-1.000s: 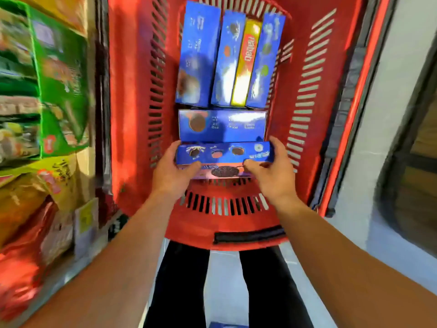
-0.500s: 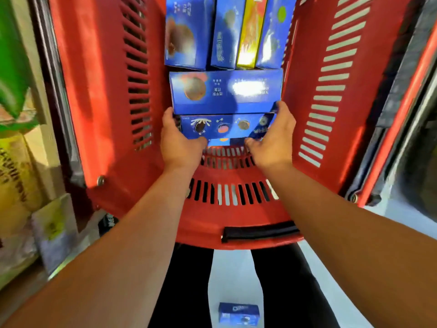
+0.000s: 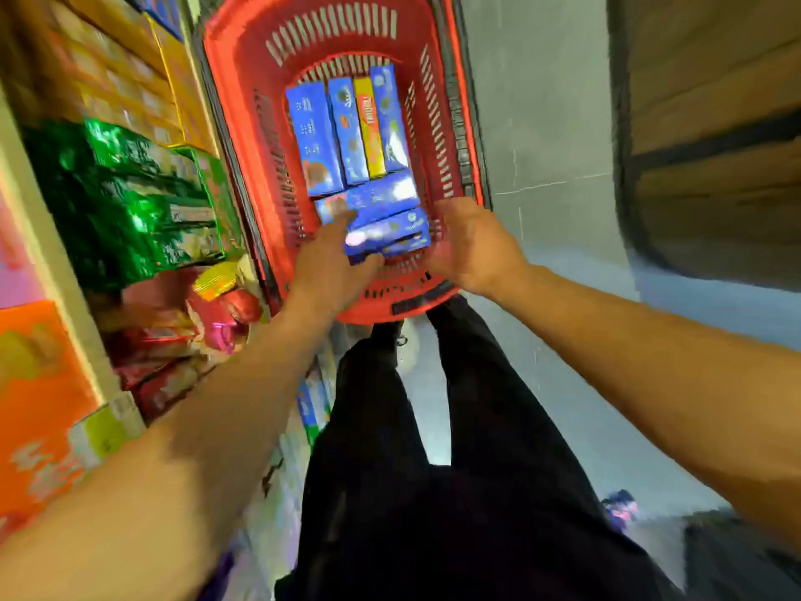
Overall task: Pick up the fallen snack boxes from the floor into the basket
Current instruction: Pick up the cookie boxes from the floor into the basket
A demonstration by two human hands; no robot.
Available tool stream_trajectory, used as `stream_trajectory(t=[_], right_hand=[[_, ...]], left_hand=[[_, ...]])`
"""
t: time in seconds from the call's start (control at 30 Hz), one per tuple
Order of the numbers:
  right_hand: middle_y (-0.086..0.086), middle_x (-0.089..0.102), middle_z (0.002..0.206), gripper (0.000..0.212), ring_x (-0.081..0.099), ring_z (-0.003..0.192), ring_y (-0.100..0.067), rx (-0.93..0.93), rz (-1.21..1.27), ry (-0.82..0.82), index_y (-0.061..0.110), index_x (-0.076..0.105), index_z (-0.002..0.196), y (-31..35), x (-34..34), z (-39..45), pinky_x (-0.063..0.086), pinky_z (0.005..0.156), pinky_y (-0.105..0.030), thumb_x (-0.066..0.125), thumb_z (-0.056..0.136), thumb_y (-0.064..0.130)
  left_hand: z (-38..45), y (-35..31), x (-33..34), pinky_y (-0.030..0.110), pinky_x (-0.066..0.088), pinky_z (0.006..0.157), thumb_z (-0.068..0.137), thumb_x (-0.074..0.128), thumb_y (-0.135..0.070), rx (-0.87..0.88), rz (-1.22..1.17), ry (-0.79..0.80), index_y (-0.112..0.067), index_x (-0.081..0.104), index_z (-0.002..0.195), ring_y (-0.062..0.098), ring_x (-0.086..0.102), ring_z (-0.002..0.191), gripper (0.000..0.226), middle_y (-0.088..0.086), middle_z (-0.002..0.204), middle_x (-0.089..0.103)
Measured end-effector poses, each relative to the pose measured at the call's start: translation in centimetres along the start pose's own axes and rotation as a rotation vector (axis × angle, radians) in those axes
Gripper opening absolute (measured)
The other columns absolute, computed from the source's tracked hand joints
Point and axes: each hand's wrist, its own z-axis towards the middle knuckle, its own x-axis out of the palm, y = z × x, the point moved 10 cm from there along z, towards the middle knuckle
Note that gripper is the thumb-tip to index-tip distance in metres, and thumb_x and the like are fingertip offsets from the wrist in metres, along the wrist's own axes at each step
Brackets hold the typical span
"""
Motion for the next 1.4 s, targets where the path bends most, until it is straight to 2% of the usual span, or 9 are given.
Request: stream_trajectory(t=[0.07, 0.13, 0.23, 0.3, 0.4, 0.8, 1.0, 1.23, 1.4], right_hand=[[0.002, 0.062, 0.111, 0.061, 0.062, 0.102, -0.024, -0.006, -0.051, -0.078, 0.028, 0.056, 0.120, 0.7, -2.7, -4.0, 0.055, 0.081, -0.037, 0.063, 0.069, 0.060], [-0.004, 0.060, 0.115, 0.063, 0.060, 0.106, -0.029, 0.042, -0.013, -0.118, 0.027, 0.053, 0.122, 1.4, -4.9, -7.7, 0.053, 0.085, -0.041, 0.062, 0.071, 0.062], [-0.016, 0.056, 0.128, 0.074, 0.053, 0.118, -0.035, 0.167, 0.110, -0.278, 0.013, 0.048, 0.135, 0.9, -8.4, -15.1, 0.046, 0.098, -0.042, 0.076, 0.075, 0.045], [-0.018, 0.049, 0.138, 0.080, 0.046, 0.128, -0.034, 0.237, 0.129, -0.327, 0.009, 0.040, 0.142, 0.2, -9.3, -19.5, 0.037, 0.105, -0.038, 0.076, 0.078, 0.041], [-0.015, 0.038, 0.148, 0.086, 0.039, 0.134, -0.034, 0.361, 0.160, -0.371, 0.011, 0.032, 0.148, -1.9, -8.9, -25.8, 0.031, 0.109, -0.037, 0.075, 0.080, 0.041], [-0.008, 0.031, 0.156, 0.089, 0.032, 0.141, -0.030, 0.829, 0.373, -0.719, 0.015, 0.031, 0.150, -12.8, -4.8, -51.7, 0.029, 0.113, -0.038, 0.072, 0.079, 0.050], [-0.004, 0.031, 0.156, 0.089, 0.030, 0.141, -0.029, 0.977, 0.437, -0.828, 0.017, 0.028, 0.151, -18.8, -0.9, -64.2, 0.032, 0.114, -0.042, 0.068, 0.080, 0.053], [-0.004, 0.025, 0.159, 0.090, 0.023, 0.145, -0.027, 1.063, 0.472, -0.904, 0.017, 0.023, 0.153, -26.7, 1.9, -76.2, 0.024, 0.116, -0.039, 0.066, 0.083, 0.053], [-0.003, 0.026, 0.159, 0.090, 0.026, 0.144, -0.027, 1.113, 0.512, -0.925, 0.018, 0.023, 0.153, -32.5, 2.7, -82.3, 0.029, 0.116, -0.042, 0.066, 0.081, 0.055]], left_hand=[[-2.6, -3.9, -1.3, 0.031, 0.034, 0.101, 0.083, 0.070, -0.031, 0.134, 0.121, 0.059, -0.011, 0.043, 0.142, 0.029, 0.049, 0.126, 0.068, 0.013, 0.139, 0.051], [-4.5, -6.8, -2.0, 0.034, 0.034, 0.104, 0.082, 0.070, -0.033, 0.226, 0.192, 0.095, -0.008, 0.043, 0.142, 0.030, 0.048, 0.128, 0.070, 0.014, 0.141, 0.050], [-8.4, -12.0, -2.6, 0.030, 0.029, 0.107, 0.083, 0.071, -0.034, 0.378, 0.257, 0.150, -0.009, 0.043, 0.142, 0.025, 0.044, 0.132, 0.070, 0.010, 0.143, 0.048], [-11.0, -15.3, -2.5, 0.028, 0.028, 0.106, 0.084, 0.070, -0.034, 0.488, 0.321, 0.169, -0.010, 0.042, 0.142, 0.024, 0.044, 0.133, 0.069, 0.010, 0.143, 0.048], [-14.9, -19.3, -0.8, 0.026, 0.026, 0.106, 0.084, 0.070, -0.032, 0.653, 0.411, 0.224, -0.008, 0.040, 0.142, 0.025, 0.043, 0.133, 0.070, 0.013, 0.144, 0.047], [-31.9, -33.4, 12.8, 0.028, 0.025, 0.111, 0.083, 0.069, -0.040, 1.180, 0.661, 0.431, -0.014, 0.038, 0.145, 0.022, 0.038, 0.137, 0.074, 0.007, 0.149, 0.041], [-43.4, -36.7, 22.9, 0.035, 0.031, 0.114, 0.084, 0.065, -0.046, 1.275, 0.665, 0.488, -0.023, 0.033, 0.147, 0.019, 0.036, 0.139, 0.074, -0.002, 0.153, 0.036], [-54.7, -39.7, 33.5, 0.033, 0.028, 0.114, 0.085, 0.063, -0.049, 1.369, 0.686, 0.554, -0.024, 0.029, 0.148, 0.017, 0.033, 0.139, 0.075, -0.004, 0.154, 0.033], [-59.6, -43.1, 39.7, 0.031, 0.024, 0.116, 0.086, 0.062, -0.047, 1.410, 0.714, 0.592, -0.021, 0.029, 0.149, 0.016, 0.030, 0.141, 0.075, -0.002, 0.154, 0.032]])
